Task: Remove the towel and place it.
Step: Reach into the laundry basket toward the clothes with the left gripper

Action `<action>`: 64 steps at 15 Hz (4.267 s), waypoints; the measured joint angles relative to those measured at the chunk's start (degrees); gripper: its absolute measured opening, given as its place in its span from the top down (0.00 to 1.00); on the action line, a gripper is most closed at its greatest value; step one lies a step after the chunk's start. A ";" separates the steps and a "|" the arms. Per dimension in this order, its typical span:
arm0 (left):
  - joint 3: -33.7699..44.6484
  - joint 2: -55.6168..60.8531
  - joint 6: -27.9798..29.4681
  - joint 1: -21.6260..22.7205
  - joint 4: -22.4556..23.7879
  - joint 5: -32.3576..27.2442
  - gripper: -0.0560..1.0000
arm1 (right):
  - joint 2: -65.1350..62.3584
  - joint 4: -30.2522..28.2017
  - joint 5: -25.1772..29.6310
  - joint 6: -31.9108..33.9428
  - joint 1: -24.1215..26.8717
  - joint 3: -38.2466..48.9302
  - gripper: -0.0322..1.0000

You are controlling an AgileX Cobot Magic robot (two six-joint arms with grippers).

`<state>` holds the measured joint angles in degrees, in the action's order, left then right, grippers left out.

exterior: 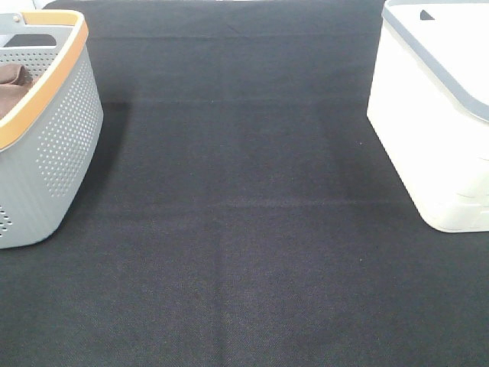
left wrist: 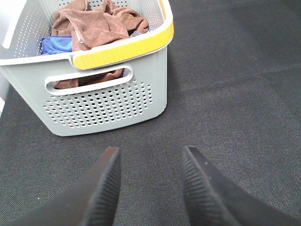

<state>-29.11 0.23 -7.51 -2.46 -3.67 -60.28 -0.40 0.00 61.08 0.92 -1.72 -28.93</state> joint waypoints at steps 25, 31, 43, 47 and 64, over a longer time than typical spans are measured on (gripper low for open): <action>0.00 0.00 0.00 0.00 0.00 0.00 0.56 | 0.00 0.00 0.00 0.00 0.00 0.00 0.37; 0.00 0.00 0.00 0.00 0.00 0.00 0.56 | 0.00 0.00 0.00 0.00 0.00 0.00 0.37; -0.92 -6.07 3.55 0.00 7.51 19.14 0.56 | 0.00 0.00 0.00 0.00 0.00 0.00 0.37; -4.81 -23.66 9.80 0.00 10.77 29.05 0.56 | 0.00 0.00 0.00 0.00 0.00 0.00 0.37; -45.21 -84.05 16.39 0.00 15.58 11.63 0.47 | 0.00 0.00 0.00 0.00 0.00 0.00 0.37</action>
<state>-74.31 -83.82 8.88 -2.46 11.92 -48.64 -0.40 0.00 61.08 0.92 -1.72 -28.93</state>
